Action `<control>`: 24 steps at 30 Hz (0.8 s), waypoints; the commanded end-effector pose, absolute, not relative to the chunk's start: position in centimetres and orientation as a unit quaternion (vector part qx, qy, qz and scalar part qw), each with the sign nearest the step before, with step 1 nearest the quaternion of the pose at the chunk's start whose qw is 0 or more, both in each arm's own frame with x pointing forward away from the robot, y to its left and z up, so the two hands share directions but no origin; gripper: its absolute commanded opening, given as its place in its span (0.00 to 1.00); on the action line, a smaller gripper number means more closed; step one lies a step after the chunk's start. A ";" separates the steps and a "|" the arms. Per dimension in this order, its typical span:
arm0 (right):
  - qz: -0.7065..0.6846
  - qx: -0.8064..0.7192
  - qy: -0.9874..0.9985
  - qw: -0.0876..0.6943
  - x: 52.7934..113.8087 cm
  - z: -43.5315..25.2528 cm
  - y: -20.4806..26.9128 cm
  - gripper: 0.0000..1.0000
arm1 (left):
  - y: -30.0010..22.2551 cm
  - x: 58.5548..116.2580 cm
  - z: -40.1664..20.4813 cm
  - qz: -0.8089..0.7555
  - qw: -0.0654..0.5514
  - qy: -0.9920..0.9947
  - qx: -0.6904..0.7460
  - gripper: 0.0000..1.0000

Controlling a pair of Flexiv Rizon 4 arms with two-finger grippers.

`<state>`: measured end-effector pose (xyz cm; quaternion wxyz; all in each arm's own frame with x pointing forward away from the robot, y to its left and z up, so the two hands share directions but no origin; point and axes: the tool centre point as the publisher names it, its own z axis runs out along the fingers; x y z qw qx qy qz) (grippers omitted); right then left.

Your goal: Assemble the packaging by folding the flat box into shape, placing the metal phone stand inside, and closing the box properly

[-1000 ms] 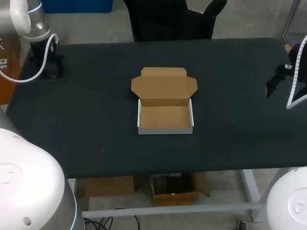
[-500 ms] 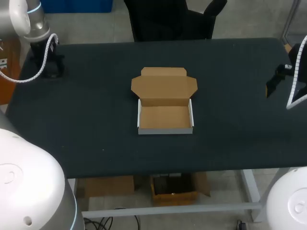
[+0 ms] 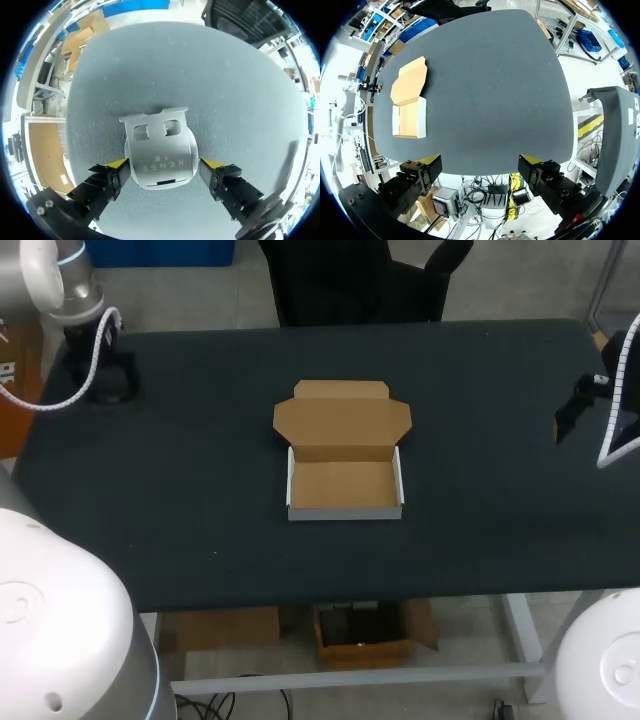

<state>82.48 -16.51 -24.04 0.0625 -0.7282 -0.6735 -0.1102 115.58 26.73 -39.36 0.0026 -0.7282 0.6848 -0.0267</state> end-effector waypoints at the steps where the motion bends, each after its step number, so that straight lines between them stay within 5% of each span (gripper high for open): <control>1: -0.108 -0.728 -0.673 0.063 82.5 -23.9 -16.6 1.00 | 26.9 116.7 -39.6 -0.021 -0.006 0.684 -0.729 0.89; 24: -0.108 -0.728 -0.673 0.063 82.5 -23.9 -16.6 1.00 | 27.1 118.1 -40.3 -0.015 -0.011 0.680 -0.733 0.78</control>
